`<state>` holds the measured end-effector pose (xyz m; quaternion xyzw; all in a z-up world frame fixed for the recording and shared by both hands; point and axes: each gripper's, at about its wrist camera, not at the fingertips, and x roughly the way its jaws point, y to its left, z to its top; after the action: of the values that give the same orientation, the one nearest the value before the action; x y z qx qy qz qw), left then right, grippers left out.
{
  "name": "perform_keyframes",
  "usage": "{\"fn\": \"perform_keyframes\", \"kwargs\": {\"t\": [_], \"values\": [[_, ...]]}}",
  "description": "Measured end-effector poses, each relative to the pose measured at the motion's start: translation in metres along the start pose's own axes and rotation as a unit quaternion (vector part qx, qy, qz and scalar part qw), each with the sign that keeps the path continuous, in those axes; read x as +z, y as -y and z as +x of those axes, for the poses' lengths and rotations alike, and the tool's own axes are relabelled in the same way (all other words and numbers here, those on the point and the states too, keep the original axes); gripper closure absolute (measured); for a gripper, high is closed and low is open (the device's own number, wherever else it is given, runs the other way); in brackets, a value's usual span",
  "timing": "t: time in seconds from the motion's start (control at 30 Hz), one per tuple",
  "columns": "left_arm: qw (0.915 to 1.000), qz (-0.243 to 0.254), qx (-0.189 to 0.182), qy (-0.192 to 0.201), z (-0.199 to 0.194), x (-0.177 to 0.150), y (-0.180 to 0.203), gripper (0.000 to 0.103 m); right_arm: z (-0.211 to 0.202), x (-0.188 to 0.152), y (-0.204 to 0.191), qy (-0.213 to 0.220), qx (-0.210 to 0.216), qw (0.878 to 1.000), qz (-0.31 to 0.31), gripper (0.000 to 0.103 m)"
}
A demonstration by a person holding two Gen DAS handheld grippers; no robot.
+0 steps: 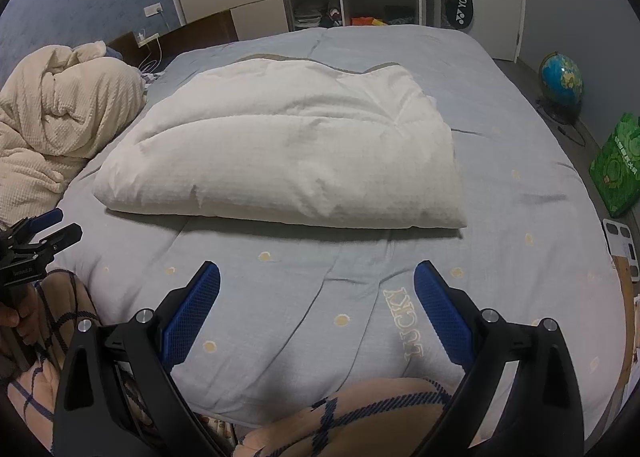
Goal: Fold large clothes
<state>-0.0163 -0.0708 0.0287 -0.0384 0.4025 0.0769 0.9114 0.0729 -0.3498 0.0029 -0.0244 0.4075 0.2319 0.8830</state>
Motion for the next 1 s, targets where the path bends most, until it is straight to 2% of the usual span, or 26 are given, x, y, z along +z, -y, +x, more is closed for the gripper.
{"fn": "perform_keyframes", "kwargs": {"t": [1.0], "values": [[1.0000, 0.006, 0.003, -0.001, 0.0011, -0.0002, 0.0021, 0.007, 0.0004, -0.0003, 0.0014, -0.001, 0.001, 1.000, 0.003, 0.010]]}}
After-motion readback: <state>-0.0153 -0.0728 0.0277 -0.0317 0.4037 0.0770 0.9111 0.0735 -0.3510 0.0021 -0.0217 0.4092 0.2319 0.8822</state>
